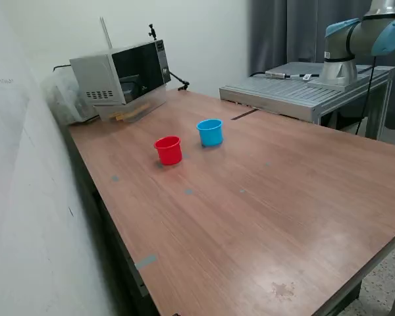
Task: Place red objects in the red bin, and blue objects in the blue bin.
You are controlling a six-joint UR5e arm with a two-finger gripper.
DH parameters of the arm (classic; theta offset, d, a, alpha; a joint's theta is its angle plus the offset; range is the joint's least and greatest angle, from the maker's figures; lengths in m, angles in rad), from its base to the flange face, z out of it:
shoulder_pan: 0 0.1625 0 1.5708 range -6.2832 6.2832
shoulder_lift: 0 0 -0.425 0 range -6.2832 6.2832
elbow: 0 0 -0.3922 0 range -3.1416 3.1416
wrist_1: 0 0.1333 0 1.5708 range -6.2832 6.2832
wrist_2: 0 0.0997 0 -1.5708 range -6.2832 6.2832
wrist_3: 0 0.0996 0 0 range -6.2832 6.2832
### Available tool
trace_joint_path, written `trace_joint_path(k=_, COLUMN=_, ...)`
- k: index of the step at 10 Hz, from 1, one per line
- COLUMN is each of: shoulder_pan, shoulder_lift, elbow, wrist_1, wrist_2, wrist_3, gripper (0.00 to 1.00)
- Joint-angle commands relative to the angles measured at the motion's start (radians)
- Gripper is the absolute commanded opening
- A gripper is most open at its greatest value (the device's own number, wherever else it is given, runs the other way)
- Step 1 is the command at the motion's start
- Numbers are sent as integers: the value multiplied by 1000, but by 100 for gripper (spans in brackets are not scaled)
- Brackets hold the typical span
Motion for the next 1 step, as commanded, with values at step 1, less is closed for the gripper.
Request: trace_joint_path(k=1, shoulder_pan=-1, shoulder_lift=0, elbow=0, wrist_1=0, wrist_2=0, wrist_3=0, gripper=100)
